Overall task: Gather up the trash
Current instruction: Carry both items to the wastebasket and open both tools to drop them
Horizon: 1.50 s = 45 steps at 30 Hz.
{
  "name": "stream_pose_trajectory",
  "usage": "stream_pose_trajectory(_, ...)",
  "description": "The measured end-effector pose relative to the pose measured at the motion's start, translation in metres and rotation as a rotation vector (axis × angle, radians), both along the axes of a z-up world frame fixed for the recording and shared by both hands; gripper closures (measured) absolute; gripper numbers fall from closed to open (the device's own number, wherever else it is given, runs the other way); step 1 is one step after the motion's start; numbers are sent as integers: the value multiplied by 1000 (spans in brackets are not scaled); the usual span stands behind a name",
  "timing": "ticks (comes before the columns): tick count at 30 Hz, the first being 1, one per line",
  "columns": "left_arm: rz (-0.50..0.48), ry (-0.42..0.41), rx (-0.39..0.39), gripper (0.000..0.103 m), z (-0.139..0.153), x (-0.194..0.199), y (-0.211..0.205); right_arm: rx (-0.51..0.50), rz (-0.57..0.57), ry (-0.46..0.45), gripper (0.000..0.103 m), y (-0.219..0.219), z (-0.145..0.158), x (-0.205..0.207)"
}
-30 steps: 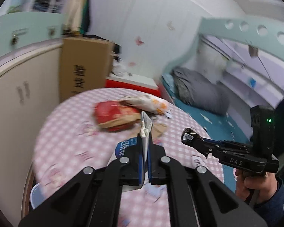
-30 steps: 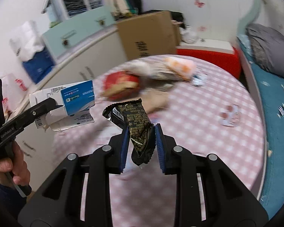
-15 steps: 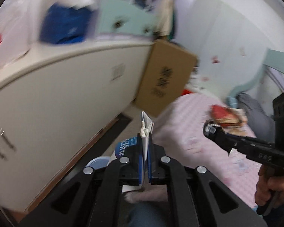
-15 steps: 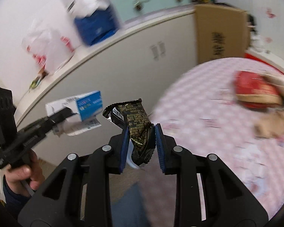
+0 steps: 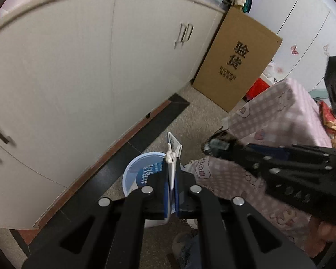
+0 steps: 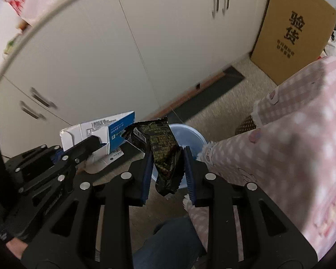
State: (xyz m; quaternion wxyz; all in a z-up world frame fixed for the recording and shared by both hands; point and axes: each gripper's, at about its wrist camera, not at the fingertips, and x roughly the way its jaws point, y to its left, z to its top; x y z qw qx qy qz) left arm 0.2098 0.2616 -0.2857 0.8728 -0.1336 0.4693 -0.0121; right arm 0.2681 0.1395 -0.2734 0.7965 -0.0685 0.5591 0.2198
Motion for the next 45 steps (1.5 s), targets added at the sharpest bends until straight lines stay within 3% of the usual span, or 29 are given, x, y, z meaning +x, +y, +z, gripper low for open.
stream_pose_trajectory(8, -12, 63, -32, 98, -41, 19, 2, -70, -24, 59, 71, 6, -38, 13)
stream_pose_trajectory(10, -27, 77, -36, 97, -46, 21, 0, -68, -36, 54, 43, 5, -39, 15)
stream_pose_trajectory(11, -29, 85, -36, 97, -48, 23, 0, -79, -43, 46, 41, 4, -38, 17)
stream_pose_trajectory(13, -35, 111, -40, 95, -54, 28, -1, -118, -58, 12, 28, 1, -35, 19)
stream_pose_trajectory(14, -33, 122, -33, 87, -56, 29, 0, -130, -67, -9, 23, -1, -32, 21)
stream_pose_trajectory(15, -30, 130, -29, 60, -58, 30, 1, -128, -69, -19, 11, -2, -29, 22)
stream_pose_trajectory(16, -23, 129, -36, 47, -57, 30, 1, -125, -67, -29, 8, -2, -24, 22)
stream_pose_trajectory(17, -12, 121, -40, 35, -55, 30, 2, -126, -67, -39, 8, -3, -20, 20)
stream_pose_trajectory(27, 46, 91, 46, 21, -18, 19, 1, -11, -96, -110, 6, -16, 34, 6)
stream_pose_trajectory(35, 59, -90, 182, 13, 71, -10, -27, 133, -154, -279, 6, -76, 120, -29)
stream_pose_trajectory(39, 36, -181, 242, 12, 117, -22, -61, 184, -208, -331, 6, -121, 148, -48)
stream_pose_trajectory(45, 2, -262, 318, 10, 161, -36, -117, 220, -287, -395, 6, -187, 176, -75)
